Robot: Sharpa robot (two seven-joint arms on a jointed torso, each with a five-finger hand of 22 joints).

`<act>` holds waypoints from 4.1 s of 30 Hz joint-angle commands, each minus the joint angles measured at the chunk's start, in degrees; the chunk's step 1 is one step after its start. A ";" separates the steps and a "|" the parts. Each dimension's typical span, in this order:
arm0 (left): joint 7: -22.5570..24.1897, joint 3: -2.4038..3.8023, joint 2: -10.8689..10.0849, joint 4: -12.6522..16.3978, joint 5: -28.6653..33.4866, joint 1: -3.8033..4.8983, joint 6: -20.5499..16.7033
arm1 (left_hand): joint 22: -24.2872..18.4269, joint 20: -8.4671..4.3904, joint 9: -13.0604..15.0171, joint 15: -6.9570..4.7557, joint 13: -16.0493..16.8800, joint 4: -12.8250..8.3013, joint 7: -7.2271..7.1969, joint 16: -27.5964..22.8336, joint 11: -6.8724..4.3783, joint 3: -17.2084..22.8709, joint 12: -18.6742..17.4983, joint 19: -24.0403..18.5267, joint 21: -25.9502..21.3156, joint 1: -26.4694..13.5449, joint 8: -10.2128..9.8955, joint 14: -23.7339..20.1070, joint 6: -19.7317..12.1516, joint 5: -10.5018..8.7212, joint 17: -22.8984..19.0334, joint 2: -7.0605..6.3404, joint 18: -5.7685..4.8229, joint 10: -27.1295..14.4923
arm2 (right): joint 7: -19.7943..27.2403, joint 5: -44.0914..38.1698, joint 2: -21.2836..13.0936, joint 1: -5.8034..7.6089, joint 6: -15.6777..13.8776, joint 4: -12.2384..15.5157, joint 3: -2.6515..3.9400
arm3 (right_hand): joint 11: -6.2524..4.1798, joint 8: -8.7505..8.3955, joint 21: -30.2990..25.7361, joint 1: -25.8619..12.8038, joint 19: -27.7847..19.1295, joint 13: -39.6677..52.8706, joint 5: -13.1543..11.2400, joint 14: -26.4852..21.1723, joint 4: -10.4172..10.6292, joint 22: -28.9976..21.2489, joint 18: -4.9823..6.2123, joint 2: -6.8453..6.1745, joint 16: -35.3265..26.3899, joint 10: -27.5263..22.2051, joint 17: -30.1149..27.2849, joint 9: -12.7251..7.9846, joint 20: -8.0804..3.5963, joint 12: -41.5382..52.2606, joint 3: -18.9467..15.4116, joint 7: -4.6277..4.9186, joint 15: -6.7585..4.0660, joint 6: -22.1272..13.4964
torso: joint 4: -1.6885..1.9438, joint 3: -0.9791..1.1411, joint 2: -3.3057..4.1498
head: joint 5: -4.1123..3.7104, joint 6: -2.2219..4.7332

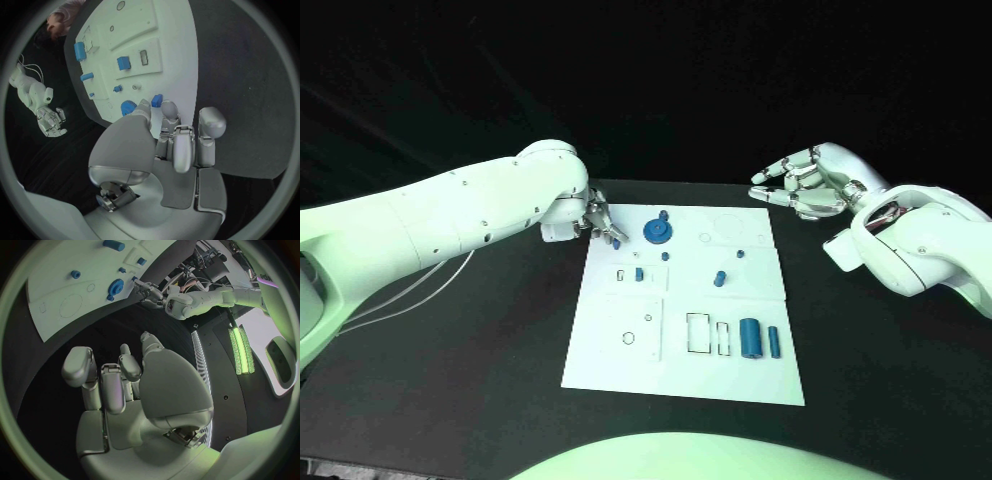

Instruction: Assemble the parts on the task board

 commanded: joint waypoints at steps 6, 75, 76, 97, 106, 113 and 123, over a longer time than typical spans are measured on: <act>0.52 -0.01 0.18 -0.03 0.29 -0.01 1.65 | 0.18 0.08 -0.30 0.03 -0.01 -0.14 -0.10 0.16 -0.42 -0.19 0.32 0.33 0.42 1.20 0.43 4.25 0.74 0.39 9.78 0.38 0.81 0.33 | 0.54 -0.19 0.08 0.01 0.06 0.03 0.04 | -0.08 0.29 -0.27 -0.14 -0.23 0.05 0.43 2.78 -0.11 0.02 1.12 0.27 -0.25 0.06 1.62 -0.05 -0.22 -0.11 -0.28 0.09 -0.38 -0.32 | -0.01 0.02 -0.01 | -0.01 -0.02; 0.17 -1.50 -11.75 20.25 2.85 -2.95 -11.45 | 4.68 -1.33 -2.06 -1.39 0.97 -17.23 -1.37 1.70 -1.96 50.75 5.76 2.67 2.95 -5.84 11.01 5.11 -0.16 9.33 11.74 -8.63 0.10 5.34 | 0.53 -0.19 0.46 -0.06 0.23 -0.63 0.03 | -0.11 0.46 -0.37 0.00 -0.17 0.14 0.87 2.83 -0.26 0.02 1.12 0.36 -0.23 0.17 1.72 -0.05 -0.24 0.04 -0.26 0.06 -0.41 -0.30 | 0.20 0.10 -0.12 | 0.73 -0.49; 0.07 -1.54 -11.66 20.30 2.48 -3.00 -11.45 | 4.81 -1.36 -2.10 -1.41 1.05 -17.39 -1.40 1.71 -1.99 50.95 5.86 2.74 3.02 -6.08 11.17 5.11 -0.15 9.47 11.75 -8.66 0.08 5.41 | 0.53 -0.19 0.45 -0.06 0.23 -0.62 0.03 | -0.11 0.46 -0.37 0.00 -0.17 0.14 0.87 2.83 -0.26 0.02 1.12 0.36 -0.23 0.17 1.72 -0.05 -0.24 0.04 -0.26 0.06 -0.41 -0.30 | 0.19 0.12 -0.12 | 0.74 -0.49; -1.34 -1.76 -10.20 20.16 -2.25 -3.34 -9.71 | 5.78 -1.45 -2.21 -1.49 1.64 -17.94 -1.53 1.77 -2.10 51.41 6.54 3.34 3.52 -6.92 11.82 5.15 -0.05 9.64 11.84 -8.69 -0.12 5.96 | 0.62 -0.19 0.37 -0.07 0.21 -0.48 0.03 | -0.12 0.48 -0.39 0.01 -0.16 0.13 0.97 2.83 -0.27 0.01 1.12 0.39 -0.24 0.17 1.70 -0.05 -0.25 0.03 -0.24 0.06 -0.41 -0.30 | 0.10 0.14 -0.11 | 0.88 -0.84; -1.46 -1.80 -10.10 20.42 -1.97 -3.37 -7.71 | 6.06 -1.46 -2.30 -1.50 2.35 -18.34 -1.67 1.76 -2.19 50.83 7.26 3.48 3.67 -7.35 12.31 5.15 0.08 9.40 11.82 -9.06 -0.19 6.56 | 0.58 -0.22 0.32 -0.08 0.21 -0.48 0.03 | -0.12 0.52 -0.42 0.00 -0.15 0.11 1.08 2.83 -0.28 0.00 1.13 0.40 -0.26 0.16 1.69 -0.06 -0.25 0.03 -0.26 0.07 -0.41 -0.32 | 0.16 0.15 -0.13 | 0.77 -1.04; -1.57 -1.87 -9.95 20.29 -1.95 -3.41 -7.24 | 6.10 -1.46 -2.33 -1.50 2.42 -18.35 -1.69 1.77 -2.20 50.73 7.34 3.50 3.68 -7.40 12.38 5.15 0.11 9.35 11.83 -9.03 -0.20 6.63 | 0.59 -0.29 0.36 -0.08 0.23 -0.48 0.03 | -0.13 0.55 -0.42 0.11 -0.12 0.15 1.16 2.84 -0.38 0.02 1.12 0.38 -0.25 0.20 1.72 -0.06 -0.26 0.07 -0.24 0.05 -0.42 -0.34 | 0.11 0.16 -0.18 | 0.85 -1.06; -1.57 -1.90 -9.86 20.34 -2.10 -3.43 -6.11 | 6.18 -1.45 -2.39 -1.50 2.53 -18.45 -1.73 1.78 -2.24 50.56 7.45 3.53 3.72 -7.39 12.47 5.16 0.14 9.29 11.84 -9.02 -0.22 6.75 | 0.58 -0.30 0.30 -0.08 0.25 -0.48 0.03 | -0.13 0.55 -0.42 0.11 -0.12 0.15 1.16 2.84 -0.38 0.02 1.12 0.38 -0.25 0.20 1.72 -0.06 -0.26 0.07 -0.24 0.05 -0.42 -0.34 | 0.15 0.17 -0.16 | 0.89 -1.12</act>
